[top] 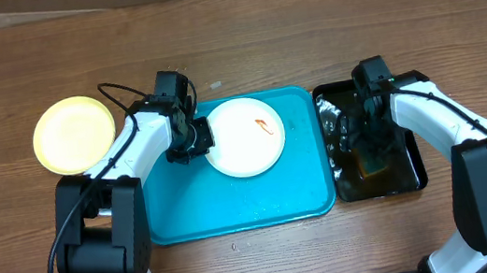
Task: Clean dirty plates on tray and stack at the side
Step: 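Rinse the sponge in the basin water with the right gripper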
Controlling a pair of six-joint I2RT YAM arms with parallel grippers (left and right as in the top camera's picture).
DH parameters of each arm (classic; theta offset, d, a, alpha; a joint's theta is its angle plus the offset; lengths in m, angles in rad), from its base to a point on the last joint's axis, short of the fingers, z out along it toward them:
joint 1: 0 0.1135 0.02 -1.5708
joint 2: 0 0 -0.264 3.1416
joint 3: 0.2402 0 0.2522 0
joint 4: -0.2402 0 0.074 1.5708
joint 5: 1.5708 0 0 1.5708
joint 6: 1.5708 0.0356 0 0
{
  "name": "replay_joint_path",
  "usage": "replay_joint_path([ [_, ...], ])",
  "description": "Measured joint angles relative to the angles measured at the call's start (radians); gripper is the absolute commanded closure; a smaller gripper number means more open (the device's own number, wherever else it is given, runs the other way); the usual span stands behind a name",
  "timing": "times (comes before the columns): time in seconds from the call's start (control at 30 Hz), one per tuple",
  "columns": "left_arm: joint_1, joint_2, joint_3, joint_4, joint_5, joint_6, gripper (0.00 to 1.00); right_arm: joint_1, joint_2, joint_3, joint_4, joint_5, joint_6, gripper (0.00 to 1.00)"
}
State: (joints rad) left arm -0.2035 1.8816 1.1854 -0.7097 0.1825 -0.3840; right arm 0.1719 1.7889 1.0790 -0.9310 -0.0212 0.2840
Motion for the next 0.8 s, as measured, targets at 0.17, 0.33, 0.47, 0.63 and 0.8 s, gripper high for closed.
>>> replay_joint_path([
  [0.17,0.000,0.000,0.000,0.000,0.000,0.000,0.85,0.000,0.000,0.000,-0.077,0.000,0.001,0.44],
  [0.33,0.000,0.000,0.000,0.000,0.000,0.000,0.85,0.000,0.000,0.000,-0.072,0.001,-0.001,0.44],
  [0.47,0.000,0.000,0.000,0.000,0.000,0.000,0.85,0.000,0.000,0.000,-0.069,0.000,-0.005,0.65],
  [0.63,0.000,0.000,0.000,0.000,0.000,0.000,0.85,0.000,0.000,0.000,-0.064,0.000,-0.009,0.96],
  [0.8,0.000,0.000,0.000,0.000,0.000,0.000,0.86,0.000,0.000,0.000,-0.067,0.000,0.000,0.96],
])
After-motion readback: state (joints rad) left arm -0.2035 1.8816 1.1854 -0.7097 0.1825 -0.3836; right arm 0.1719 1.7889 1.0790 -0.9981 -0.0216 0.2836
